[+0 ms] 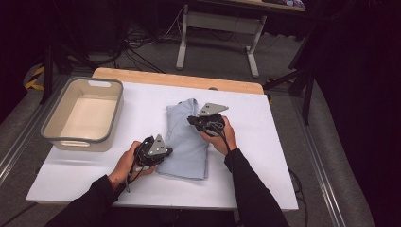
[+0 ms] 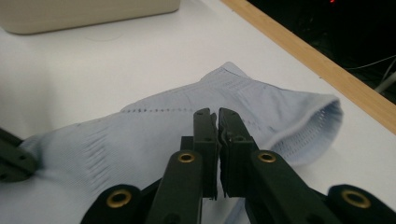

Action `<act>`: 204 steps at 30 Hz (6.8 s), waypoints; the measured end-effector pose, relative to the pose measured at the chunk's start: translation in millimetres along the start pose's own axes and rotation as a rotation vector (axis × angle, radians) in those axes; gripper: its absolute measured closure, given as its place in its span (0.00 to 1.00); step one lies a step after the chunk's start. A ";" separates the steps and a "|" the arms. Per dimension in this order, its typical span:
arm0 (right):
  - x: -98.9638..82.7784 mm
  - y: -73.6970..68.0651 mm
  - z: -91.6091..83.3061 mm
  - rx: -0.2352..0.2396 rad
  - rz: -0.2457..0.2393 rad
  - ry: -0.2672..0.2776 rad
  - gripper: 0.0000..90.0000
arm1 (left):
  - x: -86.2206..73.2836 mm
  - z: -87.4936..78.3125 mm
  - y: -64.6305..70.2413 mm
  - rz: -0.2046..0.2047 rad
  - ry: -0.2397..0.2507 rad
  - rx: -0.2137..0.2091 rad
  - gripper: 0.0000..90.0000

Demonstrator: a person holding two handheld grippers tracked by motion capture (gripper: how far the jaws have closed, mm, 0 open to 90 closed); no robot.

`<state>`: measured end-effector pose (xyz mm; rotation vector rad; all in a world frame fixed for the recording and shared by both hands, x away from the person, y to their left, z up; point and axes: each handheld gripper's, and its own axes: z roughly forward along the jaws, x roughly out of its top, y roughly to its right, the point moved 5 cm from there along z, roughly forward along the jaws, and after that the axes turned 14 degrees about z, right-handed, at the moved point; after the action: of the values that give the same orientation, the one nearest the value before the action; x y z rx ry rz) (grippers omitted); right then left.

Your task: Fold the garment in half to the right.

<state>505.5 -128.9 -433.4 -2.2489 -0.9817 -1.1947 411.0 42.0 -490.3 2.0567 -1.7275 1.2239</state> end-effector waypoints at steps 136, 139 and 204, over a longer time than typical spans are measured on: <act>-103.3 -42.6 -64.0 -0.072 0.051 -0.048 0.85 | 9.8 -6.9 -4.7 0.053 0.076 -0.028 0.84; -96.6 -41.4 -72.1 -0.074 0.053 0.015 0.84 | 13.9 -13.9 -5.6 0.060 0.101 -0.017 0.82; -89.7 -35.9 -106.0 -0.213 0.037 0.168 0.17 | -37.5 -83.2 -2.7 -0.030 0.232 0.126 0.10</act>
<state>386.3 -207.1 -449.2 -2.2680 -0.7770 -1.5065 375.7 121.2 -461.7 1.9080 -1.5459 1.5293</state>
